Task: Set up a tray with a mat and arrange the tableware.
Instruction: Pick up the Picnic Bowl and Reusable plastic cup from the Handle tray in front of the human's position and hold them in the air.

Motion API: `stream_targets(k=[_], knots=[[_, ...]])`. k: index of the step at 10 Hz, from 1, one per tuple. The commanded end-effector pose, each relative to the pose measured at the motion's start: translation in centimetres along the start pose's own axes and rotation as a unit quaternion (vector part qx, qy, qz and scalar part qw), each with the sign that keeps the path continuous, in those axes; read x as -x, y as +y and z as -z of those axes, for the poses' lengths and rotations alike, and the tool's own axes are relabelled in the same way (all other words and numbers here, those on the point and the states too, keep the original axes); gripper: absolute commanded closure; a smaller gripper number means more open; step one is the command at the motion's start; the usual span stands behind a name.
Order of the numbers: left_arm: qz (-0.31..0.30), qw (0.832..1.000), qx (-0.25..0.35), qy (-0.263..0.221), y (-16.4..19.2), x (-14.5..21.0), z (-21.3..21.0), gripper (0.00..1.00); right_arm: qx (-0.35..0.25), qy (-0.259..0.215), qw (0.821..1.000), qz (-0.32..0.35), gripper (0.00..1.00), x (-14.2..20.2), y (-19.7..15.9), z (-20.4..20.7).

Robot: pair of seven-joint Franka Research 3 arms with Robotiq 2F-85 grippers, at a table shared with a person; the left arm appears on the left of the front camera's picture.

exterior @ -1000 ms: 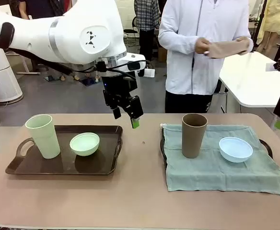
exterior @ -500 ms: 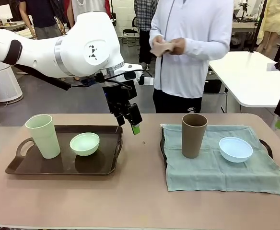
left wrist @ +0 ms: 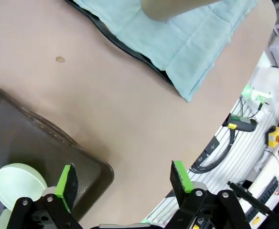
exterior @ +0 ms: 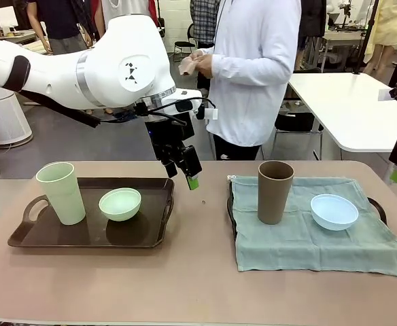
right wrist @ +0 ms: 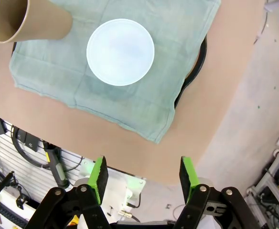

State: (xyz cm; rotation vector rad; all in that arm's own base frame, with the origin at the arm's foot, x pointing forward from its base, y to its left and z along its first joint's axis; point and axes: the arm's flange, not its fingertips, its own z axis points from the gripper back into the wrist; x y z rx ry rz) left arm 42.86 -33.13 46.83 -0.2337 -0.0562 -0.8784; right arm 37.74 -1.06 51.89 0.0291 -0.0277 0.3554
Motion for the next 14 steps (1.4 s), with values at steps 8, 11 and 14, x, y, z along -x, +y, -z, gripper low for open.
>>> stream_targets(k=[8, 11, 14], knots=[[-0.054, 0.962, 0.198, -0.179, 2.3, 20.9, -11.5, 0.0, -0.492, -0.03, 0.865, -0.096, 0.22, 0.9, -1.2, -5.8], [-0.052, 0.972, 0.167, -0.158, 1.2, 16.4, -11.2, 0.0, -0.291, -0.018, 0.952, -0.097, 0.22, 1.9, 0.5, -5.2], [-0.096, 0.858, 0.352, -0.362, 6.9, 25.3, -13.4, 0.0, -0.407, -0.061, 0.91, -0.046, 0.22, 1.1, -0.9, -5.2]])
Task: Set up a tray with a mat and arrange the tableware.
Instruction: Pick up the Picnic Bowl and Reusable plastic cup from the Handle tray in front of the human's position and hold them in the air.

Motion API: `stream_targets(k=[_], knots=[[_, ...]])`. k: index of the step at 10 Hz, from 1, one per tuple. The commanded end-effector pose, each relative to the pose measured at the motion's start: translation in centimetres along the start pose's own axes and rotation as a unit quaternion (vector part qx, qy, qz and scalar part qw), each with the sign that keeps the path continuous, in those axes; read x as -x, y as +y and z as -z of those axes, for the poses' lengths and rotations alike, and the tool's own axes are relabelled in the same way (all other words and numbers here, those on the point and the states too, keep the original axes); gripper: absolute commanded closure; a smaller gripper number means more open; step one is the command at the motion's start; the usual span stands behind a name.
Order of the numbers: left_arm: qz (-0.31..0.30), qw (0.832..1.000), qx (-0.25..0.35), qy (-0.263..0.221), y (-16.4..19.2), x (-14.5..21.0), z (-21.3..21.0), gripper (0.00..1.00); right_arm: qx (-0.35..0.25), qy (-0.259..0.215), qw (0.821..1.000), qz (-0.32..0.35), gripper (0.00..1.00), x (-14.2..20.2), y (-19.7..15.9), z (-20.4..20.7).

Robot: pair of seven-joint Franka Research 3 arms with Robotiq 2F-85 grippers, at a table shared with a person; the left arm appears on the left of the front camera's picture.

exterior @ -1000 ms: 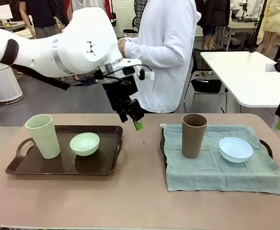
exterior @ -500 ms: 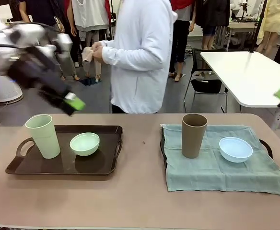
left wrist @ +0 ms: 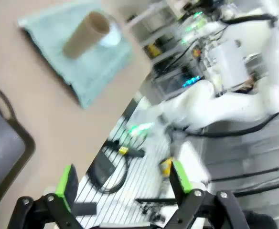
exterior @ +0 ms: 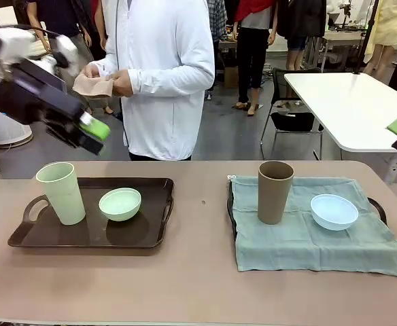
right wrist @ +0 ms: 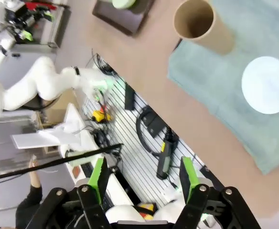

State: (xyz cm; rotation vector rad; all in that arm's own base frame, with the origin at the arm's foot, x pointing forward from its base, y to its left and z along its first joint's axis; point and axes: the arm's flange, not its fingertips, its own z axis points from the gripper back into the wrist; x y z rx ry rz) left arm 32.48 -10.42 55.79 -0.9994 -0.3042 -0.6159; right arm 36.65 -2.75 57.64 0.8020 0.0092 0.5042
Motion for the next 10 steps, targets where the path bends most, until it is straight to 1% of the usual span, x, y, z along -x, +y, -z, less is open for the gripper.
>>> stream_targets(k=[1, 2, 3, 4, 5, 6, 7, 9, 10], knots=[[-0.03, 0.979, 0.117, -0.163, 4.0, 2.9, -5.0, 0.0, -0.055, -0.05, 0.996, 0.051, 0.22, 0.1, -1.1, 1.0], [-0.043, 0.966, 0.152, -0.202, 6.3, 4.1, -6.3, 0.0, -0.078, -0.069, 0.992, 0.07, 0.22, 0.8, -2.4, 1.6], [-0.059, 0.955, 0.196, -0.215, 8.5, 4.7, -6.4, 0.0, -0.094, -0.083, 0.988, 0.088, 0.22, 1.8, -3.6, 2.8], [-0.086, 0.946, 0.233, -0.21, 10.2, 4.8, -6.4, 0.0, -0.146, -0.104, 0.979, 0.101, 0.22, 2.5, -4.9, 4.0], [-0.116, 0.945, 0.254, -0.171, 10.9, 4.7, -5.3, 0.0, -0.205, -0.127, 0.965, 0.104, 0.22, 3.1, -6.0, 4.9], [-0.072, 0.953, 0.193, -0.221, 8.2, 5.6, -8.3, 0.0, -0.249, -0.136, 0.955, 0.083, 0.22, 3.4, -6.6, 5.1], [-0.072, 0.953, 0.193, -0.221, 8.2, 5.6, -8.3, 0.0, -0.149, -0.088, 0.979, 0.104, 0.22, 2.9, -5.6, 3.9], [-0.072, 0.953, 0.193, -0.221, 8.2, 5.6, -8.3, 0.0, -0.149, -0.088, 0.979, 0.104, 0.22, 2.9, -5.6, 3.9], [-0.072, 0.953, 0.193, -0.221, 8.2, 5.6, -8.3, 0.0, -0.184, -0.105, 0.972, 0.105, 0.22, 3.2, -6.3, 4.8]])
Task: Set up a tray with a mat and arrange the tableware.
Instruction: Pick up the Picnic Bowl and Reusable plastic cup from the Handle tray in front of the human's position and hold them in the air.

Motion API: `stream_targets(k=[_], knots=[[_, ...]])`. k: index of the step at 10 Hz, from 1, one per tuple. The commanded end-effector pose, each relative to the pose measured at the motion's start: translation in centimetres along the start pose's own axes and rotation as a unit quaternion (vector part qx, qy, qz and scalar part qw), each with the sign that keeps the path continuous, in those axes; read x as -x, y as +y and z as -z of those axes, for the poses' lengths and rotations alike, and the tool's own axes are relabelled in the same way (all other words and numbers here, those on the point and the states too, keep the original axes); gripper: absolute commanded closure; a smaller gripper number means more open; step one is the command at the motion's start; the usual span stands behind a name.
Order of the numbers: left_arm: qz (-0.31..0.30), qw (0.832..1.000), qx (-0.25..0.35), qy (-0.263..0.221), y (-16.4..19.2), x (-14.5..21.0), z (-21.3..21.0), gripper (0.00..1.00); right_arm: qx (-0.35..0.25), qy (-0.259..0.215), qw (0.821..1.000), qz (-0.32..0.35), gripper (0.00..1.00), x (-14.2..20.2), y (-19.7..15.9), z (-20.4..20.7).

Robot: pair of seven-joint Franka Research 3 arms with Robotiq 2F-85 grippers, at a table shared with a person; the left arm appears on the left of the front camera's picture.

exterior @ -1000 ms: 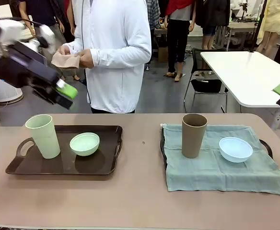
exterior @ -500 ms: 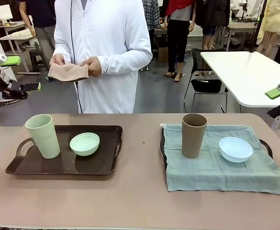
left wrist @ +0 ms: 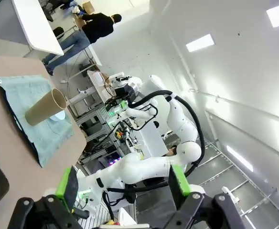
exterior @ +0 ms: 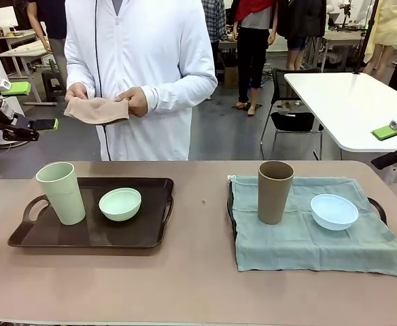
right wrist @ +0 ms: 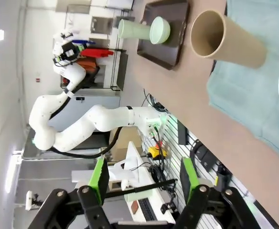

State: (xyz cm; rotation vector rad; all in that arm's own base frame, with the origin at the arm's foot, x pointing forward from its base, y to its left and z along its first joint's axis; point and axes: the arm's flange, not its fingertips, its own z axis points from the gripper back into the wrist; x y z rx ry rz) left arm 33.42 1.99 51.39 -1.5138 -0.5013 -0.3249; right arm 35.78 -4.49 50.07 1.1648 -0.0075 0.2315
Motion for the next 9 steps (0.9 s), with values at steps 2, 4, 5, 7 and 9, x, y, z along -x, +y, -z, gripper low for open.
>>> stream_targets(k=[2, 4, 5, 7, 9], knots=[[-0.001, 1.0, 0.005, -0.008, -0.18, -0.01, 0.15, 0.0, -0.089, -0.04, 0.995, -0.011, 0.22, 0.29, -0.64, -0.23], [-0.001, 1.0, 0.005, -0.008, -0.18, -0.01, 0.15, 0.0, -0.12, -0.063, 0.99, -0.043, 0.22, 0.92, -0.6, -0.55], [-0.001, 1.0, 0.005, -0.008, -0.18, -0.01, 0.15, 0.0, -0.073, -0.037, 0.997, -0.007, 0.22, 0.06, -0.26, -0.44], [-0.001, 1.0, 0.005, -0.008, -0.18, -0.01, 0.15, 0.0, -0.073, -0.037, 0.997, -0.007, 0.22, 0.06, -0.26, -0.44], [-0.001, 1.0, 0.005, -0.008, -0.18, -0.01, 0.15, 0.0, -0.073, -0.037, 0.997, -0.007, 0.22, 0.06, -0.26, -0.44]])
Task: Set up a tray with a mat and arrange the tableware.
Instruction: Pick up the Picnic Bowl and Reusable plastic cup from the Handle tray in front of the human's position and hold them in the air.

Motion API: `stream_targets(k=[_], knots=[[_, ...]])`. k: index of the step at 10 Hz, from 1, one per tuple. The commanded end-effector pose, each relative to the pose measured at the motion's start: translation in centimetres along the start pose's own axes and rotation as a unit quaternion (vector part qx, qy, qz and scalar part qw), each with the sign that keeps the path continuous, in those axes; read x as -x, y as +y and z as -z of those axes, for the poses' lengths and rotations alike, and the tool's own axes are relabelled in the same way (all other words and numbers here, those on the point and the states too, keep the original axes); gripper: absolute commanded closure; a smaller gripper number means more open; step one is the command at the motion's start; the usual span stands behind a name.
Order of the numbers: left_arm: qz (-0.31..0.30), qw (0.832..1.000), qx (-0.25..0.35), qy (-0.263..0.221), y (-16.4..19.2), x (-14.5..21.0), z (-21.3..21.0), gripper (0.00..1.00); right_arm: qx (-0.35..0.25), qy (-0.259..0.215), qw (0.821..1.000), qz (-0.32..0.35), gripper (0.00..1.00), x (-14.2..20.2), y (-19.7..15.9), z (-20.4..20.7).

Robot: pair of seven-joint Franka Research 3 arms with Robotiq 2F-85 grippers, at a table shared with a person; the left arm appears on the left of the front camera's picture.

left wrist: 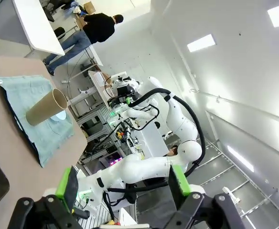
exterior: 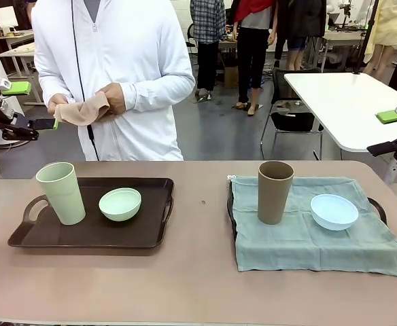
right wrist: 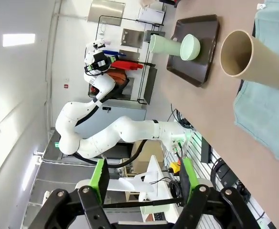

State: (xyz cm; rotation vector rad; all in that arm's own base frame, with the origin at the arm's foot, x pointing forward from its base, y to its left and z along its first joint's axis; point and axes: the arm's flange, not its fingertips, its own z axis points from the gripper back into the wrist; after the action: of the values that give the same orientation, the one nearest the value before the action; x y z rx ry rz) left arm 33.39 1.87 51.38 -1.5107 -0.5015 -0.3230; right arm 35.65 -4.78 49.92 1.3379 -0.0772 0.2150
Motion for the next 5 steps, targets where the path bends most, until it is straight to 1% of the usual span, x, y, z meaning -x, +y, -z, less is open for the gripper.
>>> stream_targets(k=[1, 5], knots=[[-0.001, 1.0, 0.007, -0.007, -0.17, -0.05, 0.04, 0.0, 0.009, 0.002, 1.0, 0.007, 0.22, -0.16, -0.01, -0.24], [-0.001, 1.0, 0.007, -0.007, -0.17, -0.05, 0.04, 0.0, 0.009, 0.002, 1.0, 0.007, 0.22, -0.16, -0.01, -0.24]])
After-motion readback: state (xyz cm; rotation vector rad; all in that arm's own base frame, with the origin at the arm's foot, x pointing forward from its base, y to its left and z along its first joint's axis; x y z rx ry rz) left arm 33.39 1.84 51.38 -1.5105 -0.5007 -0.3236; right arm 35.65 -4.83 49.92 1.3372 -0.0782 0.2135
